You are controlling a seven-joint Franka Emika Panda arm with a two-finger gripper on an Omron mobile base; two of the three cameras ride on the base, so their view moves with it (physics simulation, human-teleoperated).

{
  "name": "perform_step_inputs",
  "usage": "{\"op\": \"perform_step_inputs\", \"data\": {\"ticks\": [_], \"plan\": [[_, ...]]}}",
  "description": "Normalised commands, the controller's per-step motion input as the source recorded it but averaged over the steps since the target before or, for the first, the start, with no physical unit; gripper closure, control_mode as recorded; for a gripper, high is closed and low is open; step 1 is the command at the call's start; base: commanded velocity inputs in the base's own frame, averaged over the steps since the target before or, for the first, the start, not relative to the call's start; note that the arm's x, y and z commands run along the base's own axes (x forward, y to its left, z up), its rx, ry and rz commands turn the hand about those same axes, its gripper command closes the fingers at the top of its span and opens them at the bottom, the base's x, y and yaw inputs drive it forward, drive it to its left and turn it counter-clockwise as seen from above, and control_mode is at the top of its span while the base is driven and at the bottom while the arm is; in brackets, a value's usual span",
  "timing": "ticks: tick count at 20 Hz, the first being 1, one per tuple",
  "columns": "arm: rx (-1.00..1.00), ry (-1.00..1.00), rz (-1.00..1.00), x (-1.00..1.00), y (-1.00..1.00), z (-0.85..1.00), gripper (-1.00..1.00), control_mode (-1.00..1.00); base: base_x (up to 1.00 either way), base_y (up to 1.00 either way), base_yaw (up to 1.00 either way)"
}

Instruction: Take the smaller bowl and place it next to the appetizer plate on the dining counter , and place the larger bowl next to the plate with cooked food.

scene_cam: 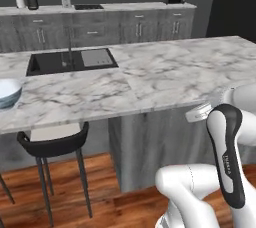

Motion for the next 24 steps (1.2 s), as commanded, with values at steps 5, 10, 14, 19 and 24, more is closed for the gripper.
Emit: {"op": "perform_step_inputs", "data": {"ticks": [5,10,14,19,24], "plan": [[0.00,0.00,0.00,0.00,0.00,0.00,-1.00,1.00,0.41,-1.00,-0.01],[0.00,0.00,0.00,0.00,0.00,0.00,-1.00,1.00,0.41,-1.00,-0.04],[0.00,0.00,0.00,0.00,0.00,0.00,-1.00,1.00,0.63,-1.00,0.00],[0.00,0.00,0.00,0.00,0.00,0.00,-1.00,1.00,0.63,-1.00,0.02],[0.00,0.00,0.00,0.00,0.00,0.00,-1.00,1.00,-0.18,-1.00,0.02]]}}
